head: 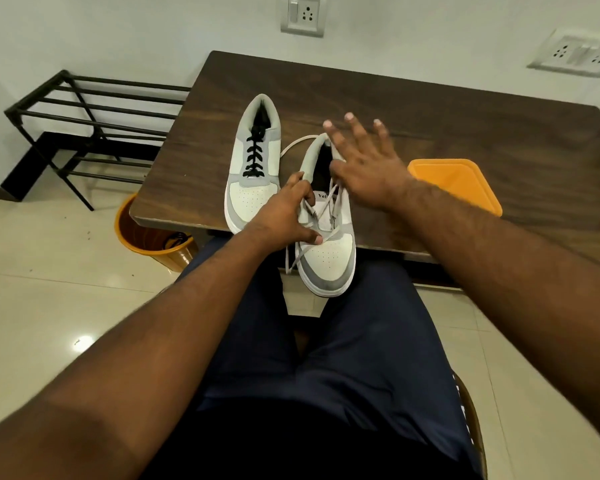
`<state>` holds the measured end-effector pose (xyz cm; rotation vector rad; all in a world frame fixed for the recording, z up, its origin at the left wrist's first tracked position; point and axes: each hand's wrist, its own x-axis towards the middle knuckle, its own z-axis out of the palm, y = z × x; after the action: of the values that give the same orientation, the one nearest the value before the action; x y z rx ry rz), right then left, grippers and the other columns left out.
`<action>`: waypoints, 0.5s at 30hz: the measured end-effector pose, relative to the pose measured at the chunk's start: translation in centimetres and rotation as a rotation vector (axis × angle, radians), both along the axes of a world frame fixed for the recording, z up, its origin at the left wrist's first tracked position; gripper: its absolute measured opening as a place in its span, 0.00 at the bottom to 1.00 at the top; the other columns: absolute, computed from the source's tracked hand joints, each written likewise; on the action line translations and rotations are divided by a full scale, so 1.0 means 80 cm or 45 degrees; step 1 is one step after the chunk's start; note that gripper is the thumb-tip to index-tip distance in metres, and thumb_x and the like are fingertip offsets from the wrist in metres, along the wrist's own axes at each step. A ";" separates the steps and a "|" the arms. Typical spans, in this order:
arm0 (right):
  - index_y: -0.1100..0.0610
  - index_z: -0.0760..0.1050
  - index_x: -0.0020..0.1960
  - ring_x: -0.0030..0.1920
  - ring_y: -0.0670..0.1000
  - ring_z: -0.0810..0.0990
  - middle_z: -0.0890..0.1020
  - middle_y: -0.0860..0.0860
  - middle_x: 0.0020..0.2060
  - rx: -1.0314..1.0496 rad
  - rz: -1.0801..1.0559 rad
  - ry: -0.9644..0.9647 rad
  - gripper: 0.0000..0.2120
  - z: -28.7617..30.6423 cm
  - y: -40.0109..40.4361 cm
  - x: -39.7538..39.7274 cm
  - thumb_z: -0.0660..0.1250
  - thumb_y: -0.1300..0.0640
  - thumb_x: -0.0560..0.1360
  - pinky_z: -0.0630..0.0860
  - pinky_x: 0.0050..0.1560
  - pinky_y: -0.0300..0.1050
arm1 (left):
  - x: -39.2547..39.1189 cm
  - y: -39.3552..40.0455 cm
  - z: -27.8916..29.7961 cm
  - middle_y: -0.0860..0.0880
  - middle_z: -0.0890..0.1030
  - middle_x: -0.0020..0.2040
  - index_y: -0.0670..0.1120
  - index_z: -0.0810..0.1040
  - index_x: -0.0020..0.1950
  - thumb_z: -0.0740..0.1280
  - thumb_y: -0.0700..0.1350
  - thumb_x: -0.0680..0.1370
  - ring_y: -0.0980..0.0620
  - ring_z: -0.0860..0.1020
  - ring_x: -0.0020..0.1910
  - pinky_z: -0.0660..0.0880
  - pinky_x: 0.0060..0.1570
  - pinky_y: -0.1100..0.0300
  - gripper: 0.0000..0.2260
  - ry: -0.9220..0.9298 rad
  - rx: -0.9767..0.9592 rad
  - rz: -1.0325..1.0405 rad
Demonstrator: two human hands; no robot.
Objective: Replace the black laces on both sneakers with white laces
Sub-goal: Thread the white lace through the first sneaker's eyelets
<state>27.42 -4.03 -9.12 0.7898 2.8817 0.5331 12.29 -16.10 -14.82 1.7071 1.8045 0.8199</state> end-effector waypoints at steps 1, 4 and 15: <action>0.54 0.73 0.58 0.77 0.63 0.38 0.42 0.55 0.79 0.041 -0.011 -0.006 0.12 0.013 0.014 -0.001 0.53 0.52 0.82 0.40 0.72 0.70 | -0.001 0.000 0.000 0.49 0.65 0.71 0.44 0.71 0.52 0.83 0.44 0.61 0.49 0.72 0.64 0.70 0.57 0.60 0.28 -0.003 -0.008 -0.001; 0.57 0.69 0.61 0.78 0.61 0.41 0.42 0.54 0.79 0.183 -0.104 0.058 0.12 0.053 0.059 -0.004 0.54 0.56 0.81 0.43 0.72 0.70 | 0.001 0.003 0.000 0.52 0.65 0.70 0.46 0.70 0.52 0.82 0.47 0.62 0.50 0.73 0.59 0.72 0.56 0.58 0.27 -0.003 -0.029 0.015; 0.50 0.73 0.65 0.77 0.62 0.44 0.48 0.52 0.79 -0.293 -0.133 0.378 0.19 0.022 0.018 -0.021 0.69 0.50 0.75 0.58 0.72 0.66 | 0.001 0.003 -0.011 0.52 0.67 0.68 0.48 0.70 0.52 0.82 0.48 0.63 0.50 0.73 0.61 0.73 0.58 0.56 0.26 -0.067 0.019 0.042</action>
<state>25.77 -2.61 -7.34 1.0514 3.0634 0.0733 12.41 -15.82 -15.73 1.6531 1.8002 0.8859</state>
